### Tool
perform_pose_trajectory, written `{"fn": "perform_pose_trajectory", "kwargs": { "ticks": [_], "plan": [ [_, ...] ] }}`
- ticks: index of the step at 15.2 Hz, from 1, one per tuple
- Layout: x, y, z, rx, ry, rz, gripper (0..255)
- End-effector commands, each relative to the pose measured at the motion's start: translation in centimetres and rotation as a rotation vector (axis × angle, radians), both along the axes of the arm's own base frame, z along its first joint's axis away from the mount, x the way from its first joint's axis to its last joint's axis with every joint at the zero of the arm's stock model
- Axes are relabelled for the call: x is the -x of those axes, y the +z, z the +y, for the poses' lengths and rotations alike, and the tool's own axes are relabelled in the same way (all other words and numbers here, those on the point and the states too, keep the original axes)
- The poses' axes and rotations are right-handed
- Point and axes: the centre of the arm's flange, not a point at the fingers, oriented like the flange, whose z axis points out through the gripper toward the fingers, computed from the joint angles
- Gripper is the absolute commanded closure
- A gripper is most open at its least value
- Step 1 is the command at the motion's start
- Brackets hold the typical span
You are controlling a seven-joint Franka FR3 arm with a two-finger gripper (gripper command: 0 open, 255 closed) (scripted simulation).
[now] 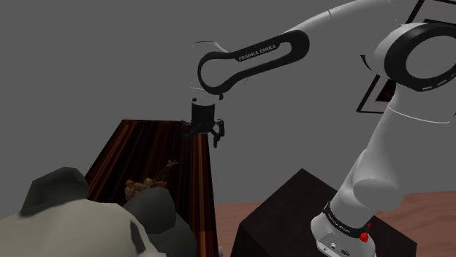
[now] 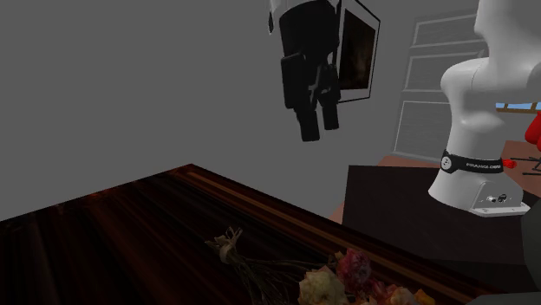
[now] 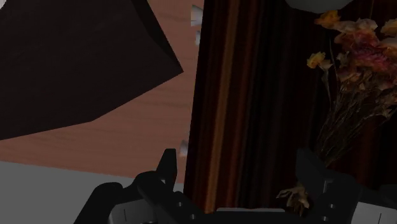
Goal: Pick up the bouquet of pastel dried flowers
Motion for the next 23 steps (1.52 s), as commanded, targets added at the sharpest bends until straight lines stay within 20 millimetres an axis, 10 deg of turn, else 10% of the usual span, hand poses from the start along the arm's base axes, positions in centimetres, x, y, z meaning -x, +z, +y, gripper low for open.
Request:
{"fn": "perform_pose_trajectory", "kwargs": {
  "ticks": [1,12,22,23],
  "plan": [
    [-1.4,-1.2,2.0,-0.008,-0.022,0.016,0],
    [-9.0,-8.8,11.8,-0.047,-0.129,0.099,0],
    [-9.2,-13.0,12.0,-0.048,-0.132,0.101,0],
    [-9.2,-13.0,12.1,-0.048,-0.132,0.101,255]
  ]
}}
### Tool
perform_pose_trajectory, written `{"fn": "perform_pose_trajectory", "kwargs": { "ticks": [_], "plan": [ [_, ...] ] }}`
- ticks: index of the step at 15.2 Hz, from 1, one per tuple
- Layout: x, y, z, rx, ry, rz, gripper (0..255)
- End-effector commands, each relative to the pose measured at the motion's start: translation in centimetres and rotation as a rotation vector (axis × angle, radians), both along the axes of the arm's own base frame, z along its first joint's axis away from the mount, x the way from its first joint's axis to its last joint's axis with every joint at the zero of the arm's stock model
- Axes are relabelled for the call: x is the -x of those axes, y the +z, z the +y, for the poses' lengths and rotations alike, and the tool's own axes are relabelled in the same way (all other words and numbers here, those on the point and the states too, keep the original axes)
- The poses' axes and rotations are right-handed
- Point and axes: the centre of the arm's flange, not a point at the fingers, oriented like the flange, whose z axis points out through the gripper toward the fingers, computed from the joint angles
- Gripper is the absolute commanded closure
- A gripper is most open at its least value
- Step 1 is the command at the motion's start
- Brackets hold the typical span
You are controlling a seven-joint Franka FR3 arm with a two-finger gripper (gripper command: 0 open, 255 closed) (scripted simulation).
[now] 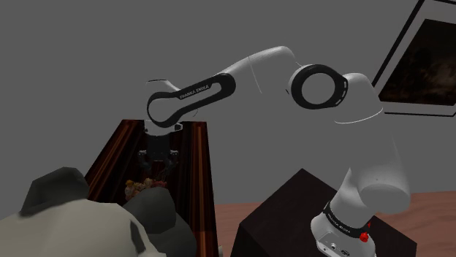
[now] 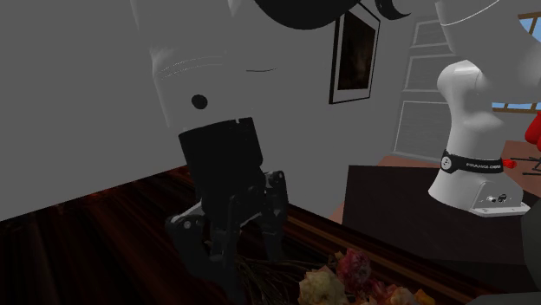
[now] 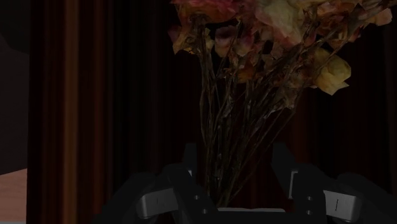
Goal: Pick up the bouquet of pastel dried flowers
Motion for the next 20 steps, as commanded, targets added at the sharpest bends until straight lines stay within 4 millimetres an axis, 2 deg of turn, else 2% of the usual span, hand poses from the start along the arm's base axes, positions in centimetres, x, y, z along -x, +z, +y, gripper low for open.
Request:
{"fn": "perform_pose_trajectory", "kwargs": {
  "ticks": [1,9,20],
  "plan": [
    [0.0,-0.1,0.0,0.000,0.000,0.000,255],
    [0.0,-0.1,0.0,0.000,0.000,0.000,255],
    [0.0,5.7,0.0,0.000,0.000,0.000,255]
  ]
}}
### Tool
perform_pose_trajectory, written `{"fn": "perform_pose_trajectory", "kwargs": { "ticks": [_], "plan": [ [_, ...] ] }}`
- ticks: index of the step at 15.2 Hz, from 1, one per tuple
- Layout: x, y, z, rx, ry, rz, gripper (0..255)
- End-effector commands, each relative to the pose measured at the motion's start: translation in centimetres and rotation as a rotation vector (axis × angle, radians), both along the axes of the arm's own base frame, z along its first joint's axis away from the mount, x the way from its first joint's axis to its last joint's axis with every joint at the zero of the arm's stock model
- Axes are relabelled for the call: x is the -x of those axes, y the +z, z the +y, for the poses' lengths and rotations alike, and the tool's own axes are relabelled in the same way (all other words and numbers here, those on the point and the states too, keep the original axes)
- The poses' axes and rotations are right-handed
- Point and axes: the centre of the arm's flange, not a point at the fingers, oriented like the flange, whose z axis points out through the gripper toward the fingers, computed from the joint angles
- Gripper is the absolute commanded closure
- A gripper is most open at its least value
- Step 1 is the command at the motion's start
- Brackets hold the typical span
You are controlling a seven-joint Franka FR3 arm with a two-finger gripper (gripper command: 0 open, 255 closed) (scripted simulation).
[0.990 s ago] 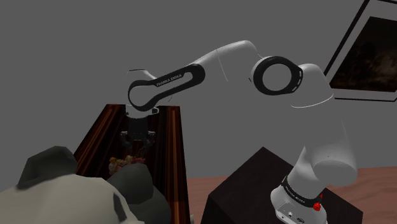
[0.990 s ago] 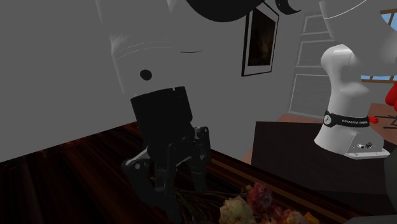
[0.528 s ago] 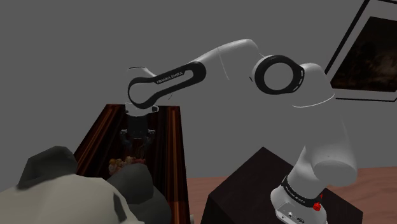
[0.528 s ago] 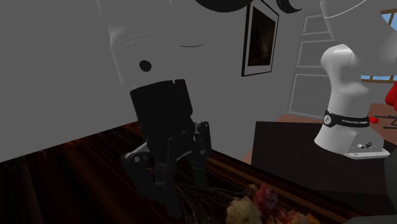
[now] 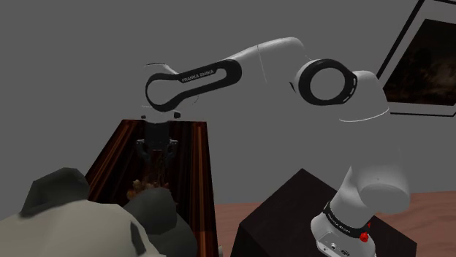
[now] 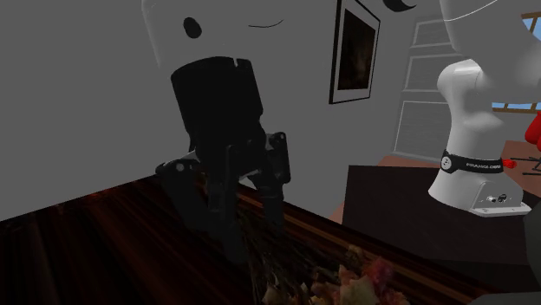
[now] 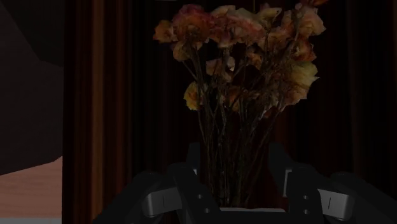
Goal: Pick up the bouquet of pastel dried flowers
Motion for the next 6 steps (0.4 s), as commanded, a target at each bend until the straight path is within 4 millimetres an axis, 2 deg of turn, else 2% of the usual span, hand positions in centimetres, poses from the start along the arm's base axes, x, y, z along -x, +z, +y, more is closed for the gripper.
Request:
{"fn": "perform_pose_trajectory", "kwargs": {
  "ticks": [1,4,6],
  "plan": [
    [-0.1,1.1,-0.1,0.000,0.000,-0.001,255],
    [-0.1,2.7,-0.1,0.000,0.000,-0.001,255],
    [-0.1,2.7,-0.1,0.000,0.000,-0.001,255]
  ]
}}
